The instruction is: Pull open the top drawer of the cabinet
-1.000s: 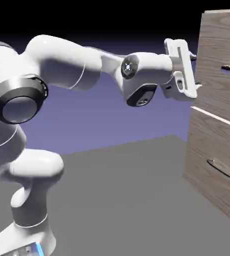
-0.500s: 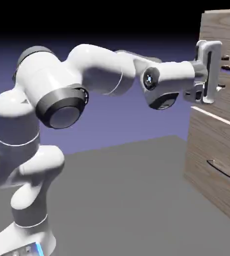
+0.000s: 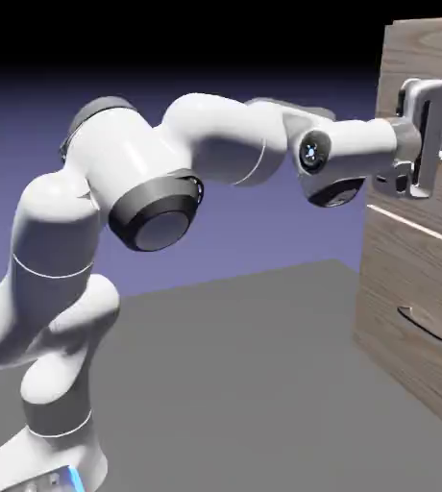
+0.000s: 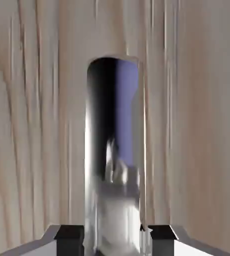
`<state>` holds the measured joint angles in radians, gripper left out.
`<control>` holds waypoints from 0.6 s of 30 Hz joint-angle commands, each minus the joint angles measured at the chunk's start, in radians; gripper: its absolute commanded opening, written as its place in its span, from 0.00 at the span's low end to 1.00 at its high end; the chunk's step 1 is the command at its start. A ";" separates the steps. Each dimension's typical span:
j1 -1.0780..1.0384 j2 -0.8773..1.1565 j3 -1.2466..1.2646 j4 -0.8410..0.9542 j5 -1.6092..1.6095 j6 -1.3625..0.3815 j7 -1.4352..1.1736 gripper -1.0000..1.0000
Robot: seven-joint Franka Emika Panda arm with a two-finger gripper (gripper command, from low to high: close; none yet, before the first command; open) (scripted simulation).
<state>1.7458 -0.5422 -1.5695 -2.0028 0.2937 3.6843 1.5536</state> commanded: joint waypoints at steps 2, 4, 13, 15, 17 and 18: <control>-0.072 0.003 0.063 -0.048 -0.002 0.009 0.007 0.00; -0.145 0.002 0.127 -0.095 -0.002 0.019 0.012 0.00; -0.471 -0.049 0.433 -0.303 0.037 0.052 -0.015 0.00; -0.543 -0.073 0.503 -0.352 0.055 0.056 -0.030 0.00; -0.616 -0.101 0.574 -0.403 0.076 0.060 -0.046 0.00; -0.652 -0.116 0.609 -0.429 0.088 0.060 -0.055 0.00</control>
<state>1.0937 -0.6585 -0.9601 -2.4313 0.3808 3.7452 1.4991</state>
